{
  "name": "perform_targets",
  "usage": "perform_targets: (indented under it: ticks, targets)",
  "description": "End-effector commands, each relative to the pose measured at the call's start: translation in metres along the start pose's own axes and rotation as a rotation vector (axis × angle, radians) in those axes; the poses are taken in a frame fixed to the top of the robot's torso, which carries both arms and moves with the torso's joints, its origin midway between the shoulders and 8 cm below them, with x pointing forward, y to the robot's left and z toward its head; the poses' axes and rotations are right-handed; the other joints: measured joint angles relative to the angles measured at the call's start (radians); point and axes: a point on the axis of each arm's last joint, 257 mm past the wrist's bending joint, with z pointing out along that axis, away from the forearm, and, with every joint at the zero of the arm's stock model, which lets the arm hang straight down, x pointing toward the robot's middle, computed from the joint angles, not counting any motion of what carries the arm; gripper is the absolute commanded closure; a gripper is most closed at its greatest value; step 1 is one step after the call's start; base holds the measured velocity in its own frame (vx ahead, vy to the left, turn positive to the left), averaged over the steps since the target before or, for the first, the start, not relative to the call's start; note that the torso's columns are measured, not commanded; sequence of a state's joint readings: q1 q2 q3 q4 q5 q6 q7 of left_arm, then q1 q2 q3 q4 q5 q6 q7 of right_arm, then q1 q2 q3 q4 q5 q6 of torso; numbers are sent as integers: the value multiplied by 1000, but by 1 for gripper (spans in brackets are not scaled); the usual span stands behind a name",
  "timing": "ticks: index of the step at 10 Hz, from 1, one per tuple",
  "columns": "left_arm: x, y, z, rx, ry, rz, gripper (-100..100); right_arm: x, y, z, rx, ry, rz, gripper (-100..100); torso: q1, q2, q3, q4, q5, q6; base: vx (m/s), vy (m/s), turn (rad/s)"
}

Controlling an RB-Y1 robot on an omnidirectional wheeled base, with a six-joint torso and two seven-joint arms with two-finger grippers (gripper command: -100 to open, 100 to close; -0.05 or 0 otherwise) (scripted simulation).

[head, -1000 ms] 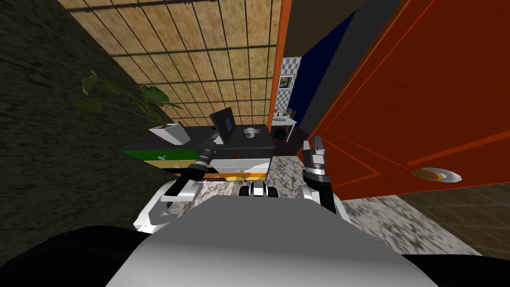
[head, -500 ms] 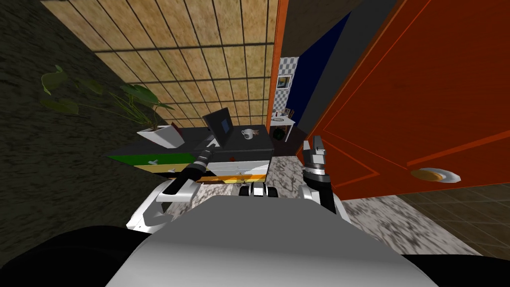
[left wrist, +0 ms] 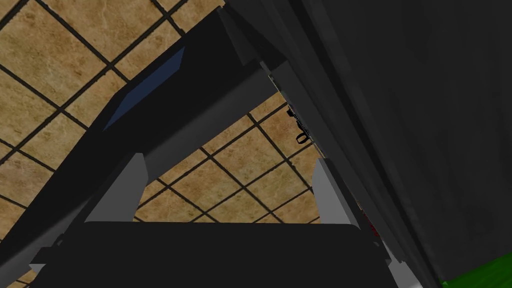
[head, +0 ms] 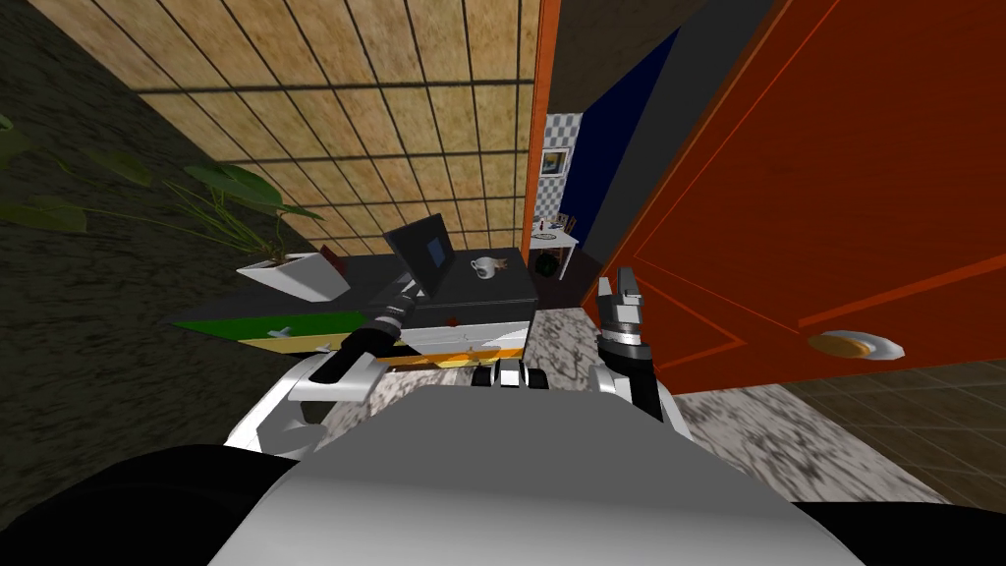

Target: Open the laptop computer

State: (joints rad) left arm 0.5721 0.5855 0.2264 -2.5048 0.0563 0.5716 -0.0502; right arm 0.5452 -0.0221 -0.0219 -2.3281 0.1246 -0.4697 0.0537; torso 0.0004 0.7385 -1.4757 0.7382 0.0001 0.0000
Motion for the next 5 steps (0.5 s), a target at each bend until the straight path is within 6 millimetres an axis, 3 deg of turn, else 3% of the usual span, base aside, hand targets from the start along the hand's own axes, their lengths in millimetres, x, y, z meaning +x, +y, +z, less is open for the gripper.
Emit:
perform_targets:
  ticks: [1, 3, 5]
  targets:
    - [-3, -21, -8, 23, -1, 30, -100, 0, 0, 0, 0, 0, 0, 0, -1, 0, 0, 0, 0, 1, 30, 1, -17]
    - [-3, -38, -13, 52, -1, 39, -100, 0, 0, 0, 0, 0, 0, 0, -1, 1, 1, 0, 0, 0, 0, 0, 0]
    - [-4, -36, -12, 42, -4, 37, -100, 0, 0, 0, 0, 0, 0, 0, 0, 0, 0, 0, 0, 0, 10, -6, 20]
